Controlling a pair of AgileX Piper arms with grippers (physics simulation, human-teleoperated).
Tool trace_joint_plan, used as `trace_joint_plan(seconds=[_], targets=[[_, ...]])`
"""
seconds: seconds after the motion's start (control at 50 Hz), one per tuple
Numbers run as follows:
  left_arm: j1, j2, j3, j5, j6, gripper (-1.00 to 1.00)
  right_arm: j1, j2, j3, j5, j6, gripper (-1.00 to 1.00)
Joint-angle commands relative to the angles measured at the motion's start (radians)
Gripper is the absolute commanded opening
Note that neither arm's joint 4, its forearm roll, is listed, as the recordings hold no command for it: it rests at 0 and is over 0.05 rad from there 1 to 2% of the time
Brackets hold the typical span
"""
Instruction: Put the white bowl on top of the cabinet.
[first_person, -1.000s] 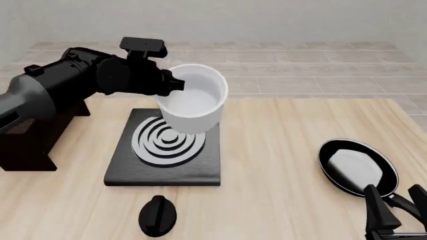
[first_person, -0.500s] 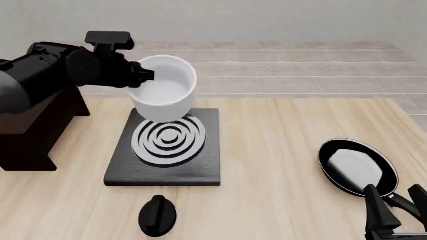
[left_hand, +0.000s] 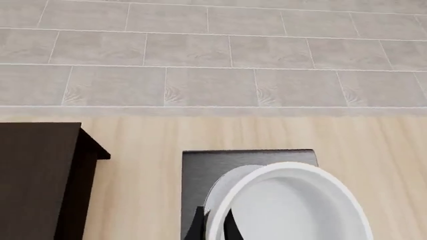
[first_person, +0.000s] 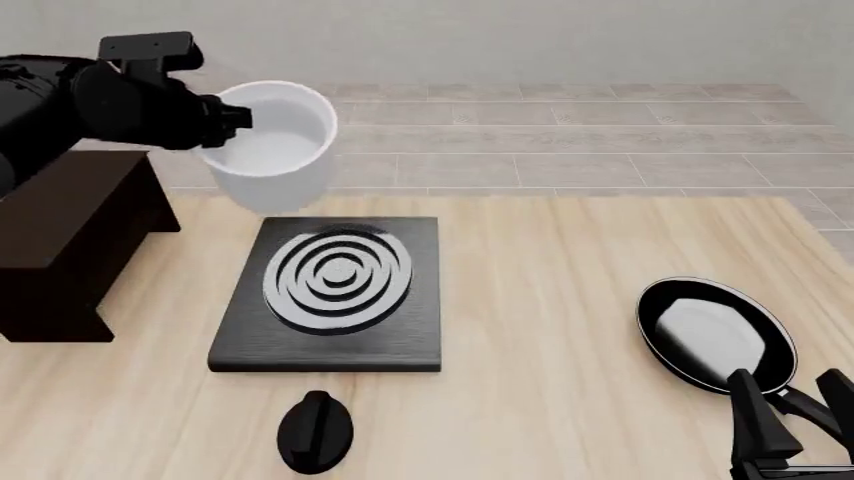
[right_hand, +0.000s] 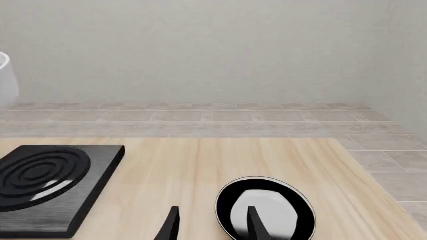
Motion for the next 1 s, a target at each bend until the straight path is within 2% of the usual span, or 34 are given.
trace_joint_plan(seconds=[0.02,0.26,0.34,0.36,0.48,0.8,1.0], targets=[[0.054,-0.002,-0.057,0.025,-0.002,-1.0,0.0,0.0,0.0,0.0,0.0,1.0],[0.129,0.001,-0.094,0.042,0.027,-1.0,0.0,0.0,0.0,0.0,0.0,1.0],[0.144,0.01,-0.095,0.036,0.029,-1.0,0.0,0.0,0.0,0.0,0.0,1.0],[0.153,0.019,-0.097,0.037,0.006,-1.0,0.0,0.0,0.0,0.0,0.0,1.0],[0.191,0.021,-0.101,0.032,0.032,-1.0,0.0,0.0,0.0,0.0,0.0,1.0],[0.254,0.026,-0.142,0.052,0.028,-1.0,0.0,0.0,0.0,0.0,0.0,1.0],[0.299,0.017,-0.111,0.035,0.031,-1.0,0.0,0.0,0.0,0.0,0.0,1.0]])
